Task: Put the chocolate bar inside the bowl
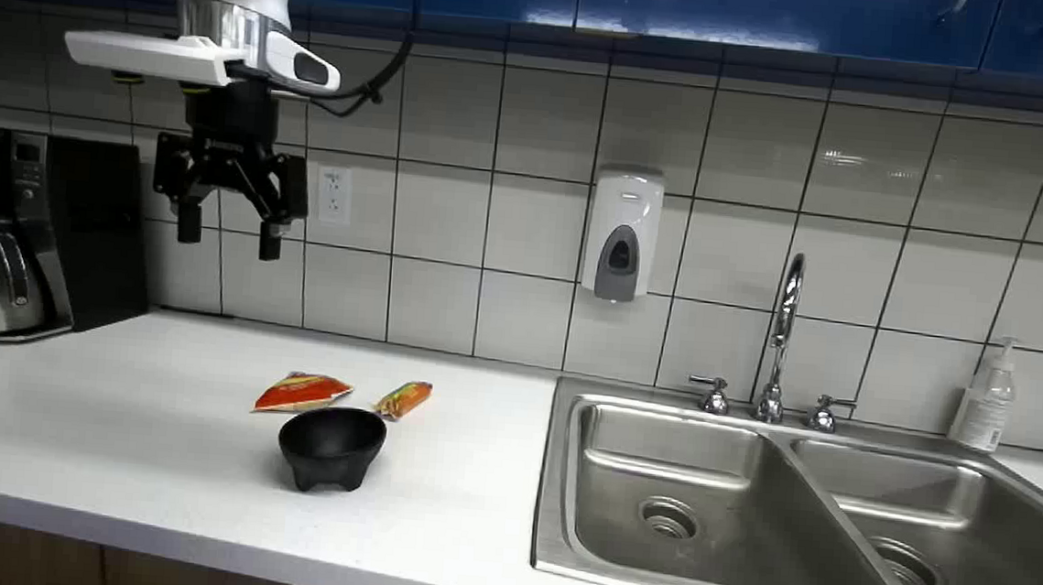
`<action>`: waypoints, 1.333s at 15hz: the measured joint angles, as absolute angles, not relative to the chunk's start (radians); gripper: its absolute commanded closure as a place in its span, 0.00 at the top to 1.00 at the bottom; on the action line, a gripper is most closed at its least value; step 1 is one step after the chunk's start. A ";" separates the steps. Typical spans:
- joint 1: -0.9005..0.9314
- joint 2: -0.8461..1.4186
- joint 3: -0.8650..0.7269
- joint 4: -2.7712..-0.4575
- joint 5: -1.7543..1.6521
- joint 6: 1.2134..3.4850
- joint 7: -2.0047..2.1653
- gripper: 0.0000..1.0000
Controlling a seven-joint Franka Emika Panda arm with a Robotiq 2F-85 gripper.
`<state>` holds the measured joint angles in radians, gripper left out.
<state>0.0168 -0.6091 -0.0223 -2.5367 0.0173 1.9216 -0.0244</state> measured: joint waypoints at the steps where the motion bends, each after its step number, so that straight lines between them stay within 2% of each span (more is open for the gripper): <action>1: 0.017 -0.609 -0.022 -2.537 0.017 1.922 -0.024 1.00; 20: 0.011 -0.608 -0.021 -2.557 0.012 1.968 0.002 1.00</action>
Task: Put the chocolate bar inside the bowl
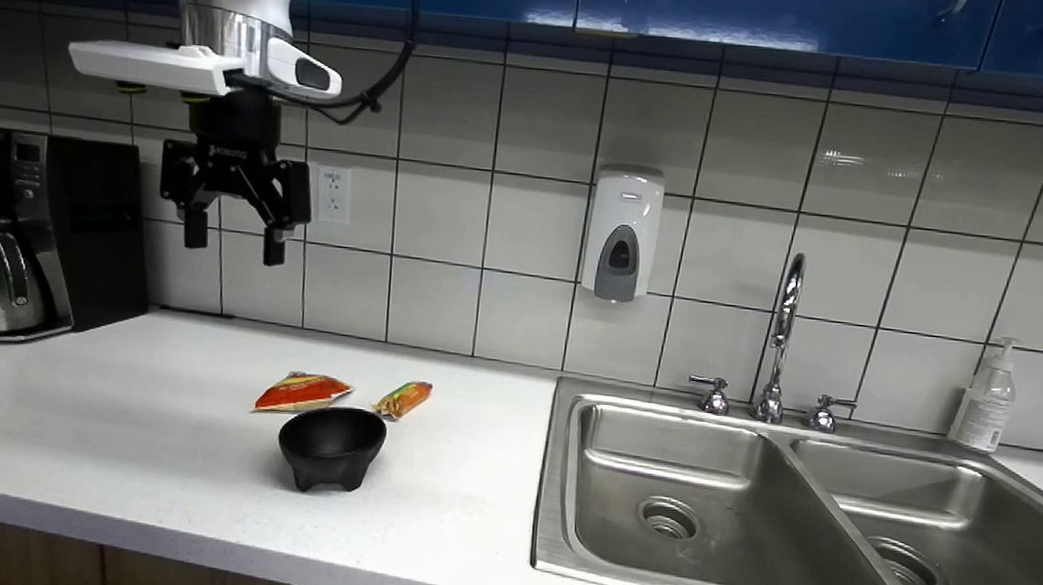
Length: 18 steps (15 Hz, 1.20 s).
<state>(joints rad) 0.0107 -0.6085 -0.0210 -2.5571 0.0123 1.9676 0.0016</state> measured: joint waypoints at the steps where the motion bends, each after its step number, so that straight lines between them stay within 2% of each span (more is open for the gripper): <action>1: 0.004 -0.608 -0.019 -2.570 0.005 2.009 0.028 1.00; 9: -0.068 -0.528 -0.015 -2.603 -0.036 2.220 0.112 1.00; 18: -0.104 -0.289 -0.024 -2.538 -0.041 2.387 0.115 1.00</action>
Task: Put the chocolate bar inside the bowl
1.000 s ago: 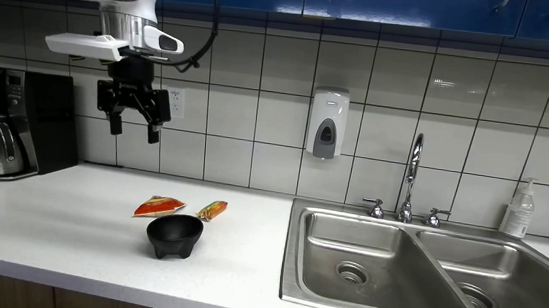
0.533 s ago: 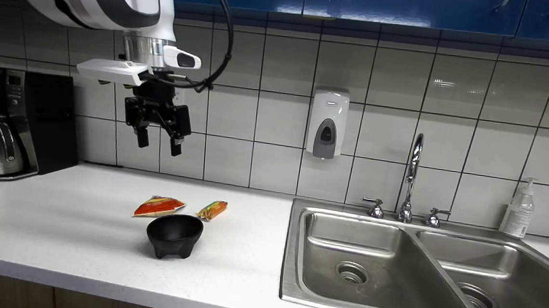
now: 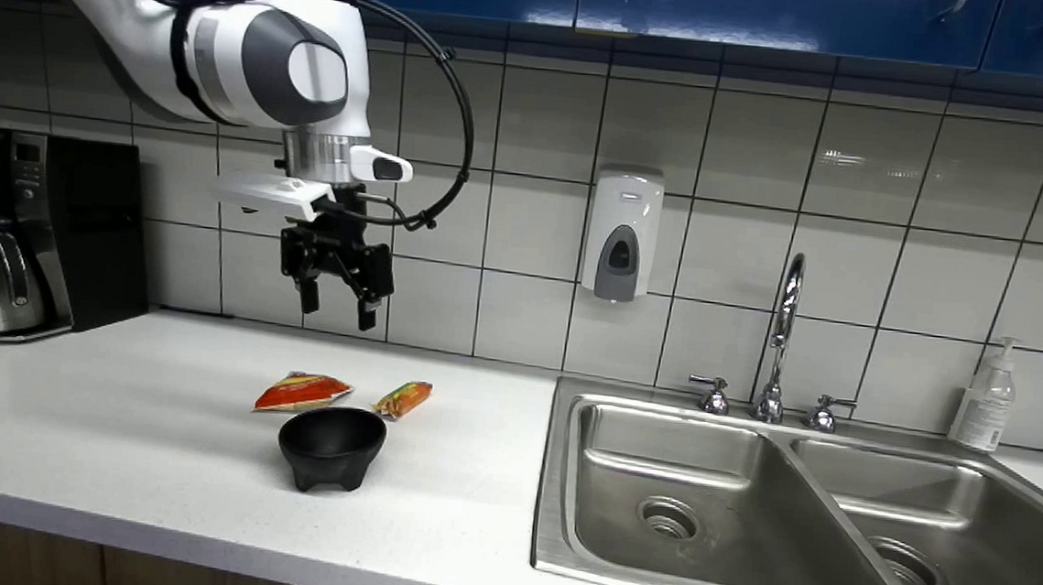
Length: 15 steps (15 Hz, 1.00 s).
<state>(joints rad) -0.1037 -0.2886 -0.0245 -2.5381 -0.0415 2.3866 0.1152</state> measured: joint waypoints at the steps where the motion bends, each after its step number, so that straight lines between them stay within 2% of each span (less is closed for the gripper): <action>1: -0.104 -0.259 -0.025 -2.521 -0.041 2.400 0.116 1.00; 15: -0.077 0.113 -0.028 -2.207 -0.088 2.427 0.190 1.00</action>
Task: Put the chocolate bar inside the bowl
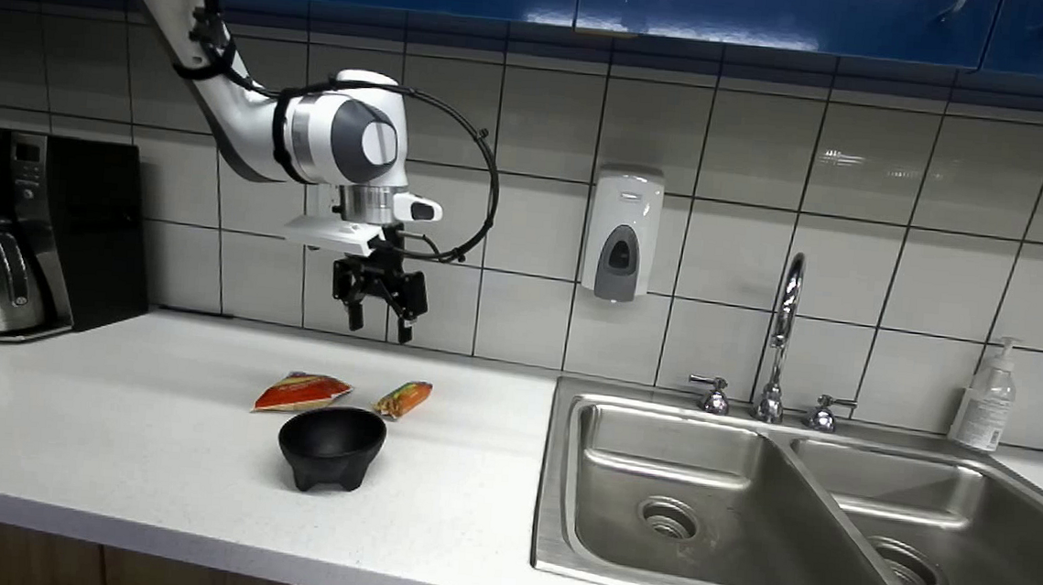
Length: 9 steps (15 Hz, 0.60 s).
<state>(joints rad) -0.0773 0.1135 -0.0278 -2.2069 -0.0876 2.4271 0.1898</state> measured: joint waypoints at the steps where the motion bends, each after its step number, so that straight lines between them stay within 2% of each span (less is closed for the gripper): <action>1: -0.075 0.132 -0.029 -2.192 -0.088 2.427 0.191 1.00; 9: -0.059 0.251 -0.066 -2.109 -0.088 2.426 0.193 1.00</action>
